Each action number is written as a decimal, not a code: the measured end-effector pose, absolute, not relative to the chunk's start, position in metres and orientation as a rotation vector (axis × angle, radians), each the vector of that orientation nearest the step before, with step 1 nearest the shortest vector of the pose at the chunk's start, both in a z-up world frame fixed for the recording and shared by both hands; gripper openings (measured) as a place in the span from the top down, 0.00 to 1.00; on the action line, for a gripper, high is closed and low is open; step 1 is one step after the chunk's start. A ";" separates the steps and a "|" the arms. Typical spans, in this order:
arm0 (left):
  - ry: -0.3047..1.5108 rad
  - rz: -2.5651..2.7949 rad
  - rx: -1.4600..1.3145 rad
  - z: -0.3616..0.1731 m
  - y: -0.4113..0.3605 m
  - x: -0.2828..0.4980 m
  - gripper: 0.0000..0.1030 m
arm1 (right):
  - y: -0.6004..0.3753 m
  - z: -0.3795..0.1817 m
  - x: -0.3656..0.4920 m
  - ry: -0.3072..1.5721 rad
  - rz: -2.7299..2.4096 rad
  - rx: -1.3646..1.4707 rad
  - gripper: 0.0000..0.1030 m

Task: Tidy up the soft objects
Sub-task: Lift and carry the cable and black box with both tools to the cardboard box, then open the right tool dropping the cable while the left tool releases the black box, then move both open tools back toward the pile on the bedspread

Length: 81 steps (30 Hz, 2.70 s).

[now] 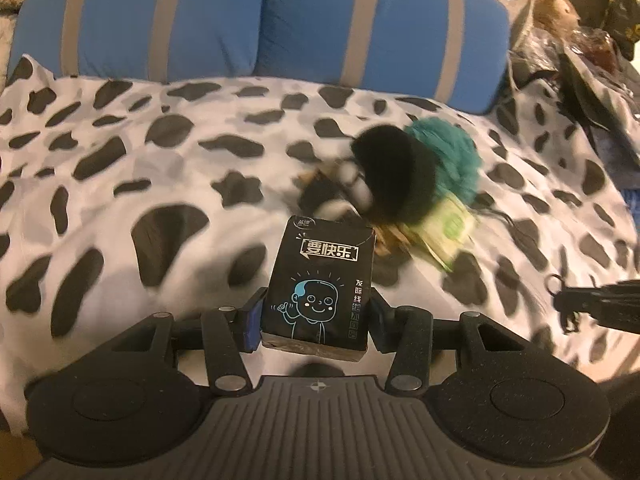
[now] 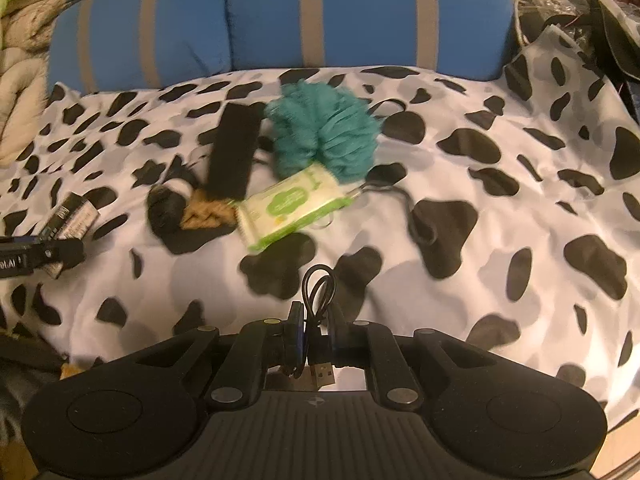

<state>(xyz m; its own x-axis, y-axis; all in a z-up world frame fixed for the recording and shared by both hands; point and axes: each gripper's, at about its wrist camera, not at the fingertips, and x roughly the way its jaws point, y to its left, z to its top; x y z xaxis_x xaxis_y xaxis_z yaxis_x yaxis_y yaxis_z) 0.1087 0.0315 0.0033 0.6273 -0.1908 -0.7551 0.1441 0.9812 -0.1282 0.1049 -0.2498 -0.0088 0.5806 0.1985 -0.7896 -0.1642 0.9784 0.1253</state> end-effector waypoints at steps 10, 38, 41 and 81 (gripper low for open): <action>0.954 -0.212 -0.022 -0.001 0.007 0.060 0.53 | -0.216 -0.016 0.058 1.018 0.315 0.047 0.86; 1.250 -0.232 -0.021 -0.032 -0.015 0.027 0.52 | -0.186 -0.044 0.025 1.263 0.356 -0.052 0.86; 1.271 -0.210 -0.016 -0.036 -0.015 0.030 0.48 | -0.187 -0.046 0.026 1.273 0.347 -0.052 0.74; 1.189 -0.118 -0.018 -0.027 -0.010 0.034 0.23 | -0.197 -0.029 0.034 1.156 0.205 -0.083 0.00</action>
